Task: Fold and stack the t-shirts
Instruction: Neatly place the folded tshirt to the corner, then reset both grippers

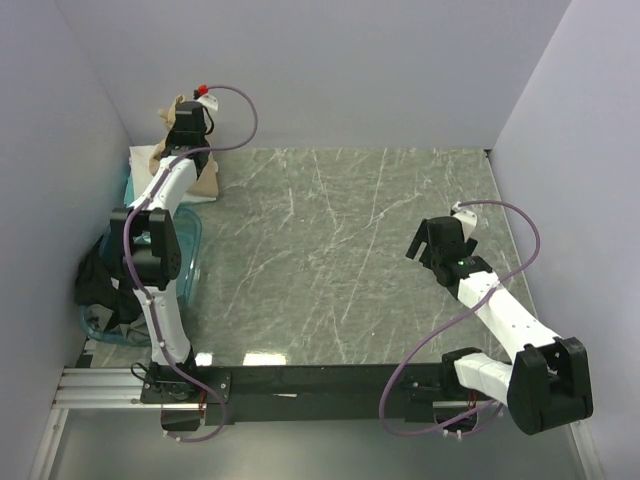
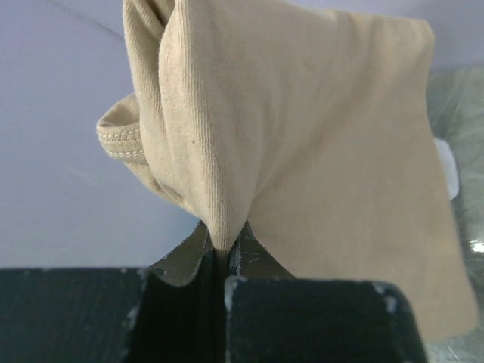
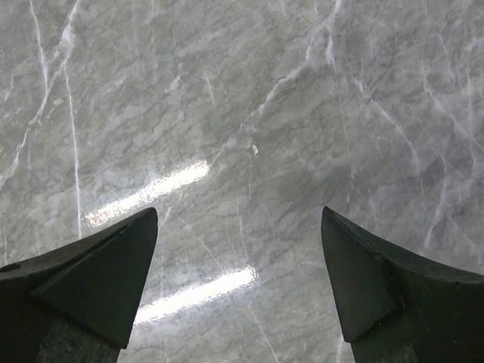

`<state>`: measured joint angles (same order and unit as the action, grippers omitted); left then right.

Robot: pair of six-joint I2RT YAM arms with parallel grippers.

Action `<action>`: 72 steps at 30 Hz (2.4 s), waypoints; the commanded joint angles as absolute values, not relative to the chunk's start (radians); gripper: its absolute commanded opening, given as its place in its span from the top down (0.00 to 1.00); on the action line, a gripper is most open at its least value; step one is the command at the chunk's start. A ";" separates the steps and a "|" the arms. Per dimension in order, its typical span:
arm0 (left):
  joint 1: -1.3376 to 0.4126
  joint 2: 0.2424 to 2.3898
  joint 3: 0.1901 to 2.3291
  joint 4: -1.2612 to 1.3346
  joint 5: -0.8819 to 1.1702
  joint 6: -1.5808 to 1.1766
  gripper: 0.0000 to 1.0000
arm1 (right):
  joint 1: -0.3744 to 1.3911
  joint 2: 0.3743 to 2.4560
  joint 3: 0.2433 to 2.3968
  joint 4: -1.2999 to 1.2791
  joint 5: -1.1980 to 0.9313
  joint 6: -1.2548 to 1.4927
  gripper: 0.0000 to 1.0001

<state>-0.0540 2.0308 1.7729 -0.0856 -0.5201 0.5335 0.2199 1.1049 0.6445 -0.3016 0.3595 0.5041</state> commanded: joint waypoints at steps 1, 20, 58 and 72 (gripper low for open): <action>-0.029 2.066 1.821 -0.029 -0.519 0.506 0.99 | 0.218 1.115 0.699 -0.302 0.403 0.509 0.05; 0.074 2.223 1.916 0.058 -0.535 0.456 0.68 | 0.219 1.169 0.742 -0.348 0.462 0.509 0.05; -0.707 1.039 0.753 -0.216 -0.652 -0.794 0.01 | 0.219 0.835 0.586 -0.244 0.169 0.517 0.05; -0.833 0.966 0.643 -0.370 -0.727 -0.959 0.01 | 0.219 0.827 0.557 -0.209 0.202 0.525 0.05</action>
